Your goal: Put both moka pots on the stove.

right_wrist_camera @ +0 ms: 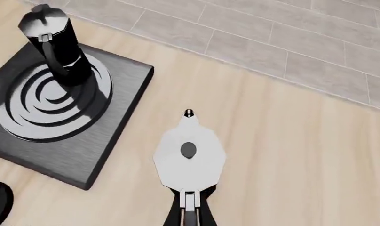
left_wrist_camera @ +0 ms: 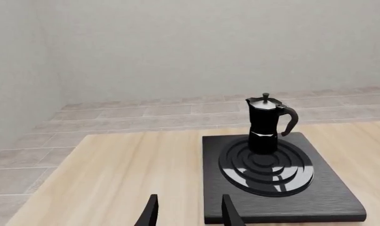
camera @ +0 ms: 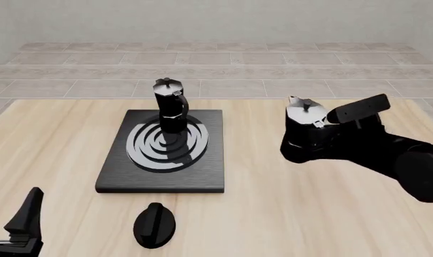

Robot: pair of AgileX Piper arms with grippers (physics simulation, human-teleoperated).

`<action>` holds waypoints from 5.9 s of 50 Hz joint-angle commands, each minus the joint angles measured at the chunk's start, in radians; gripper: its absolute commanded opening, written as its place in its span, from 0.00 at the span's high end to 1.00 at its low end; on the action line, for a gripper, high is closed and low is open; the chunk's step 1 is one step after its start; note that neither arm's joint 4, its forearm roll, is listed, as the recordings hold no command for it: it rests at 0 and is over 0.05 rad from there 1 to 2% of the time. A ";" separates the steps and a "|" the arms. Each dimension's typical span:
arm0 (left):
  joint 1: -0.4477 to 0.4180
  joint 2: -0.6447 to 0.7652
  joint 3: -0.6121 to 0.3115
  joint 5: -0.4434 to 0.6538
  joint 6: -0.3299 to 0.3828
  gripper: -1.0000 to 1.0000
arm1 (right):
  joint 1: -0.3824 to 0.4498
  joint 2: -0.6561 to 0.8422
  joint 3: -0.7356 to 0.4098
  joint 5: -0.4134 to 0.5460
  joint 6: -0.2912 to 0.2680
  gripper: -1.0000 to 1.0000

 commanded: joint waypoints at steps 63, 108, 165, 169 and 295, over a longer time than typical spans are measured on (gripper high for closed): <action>-0.002 0.001 0.001 0.000 0.010 0.00 | 0.507 0.272 -0.356 -0.055 0.004 1.00; -0.005 0.003 0.001 -0.001 0.013 0.00 | 0.560 0.454 -0.529 -0.083 0.055 1.00; 0.000 0.001 0.002 -0.003 0.011 0.00 | 0.511 0.577 -0.635 -0.098 0.087 1.00; -0.001 0.001 0.004 -0.004 0.011 0.00 | 0.511 0.583 -0.640 -0.099 0.088 1.00; 0.001 0.001 -0.002 0.001 0.008 0.00 | 0.574 0.699 -0.604 -0.165 0.181 0.00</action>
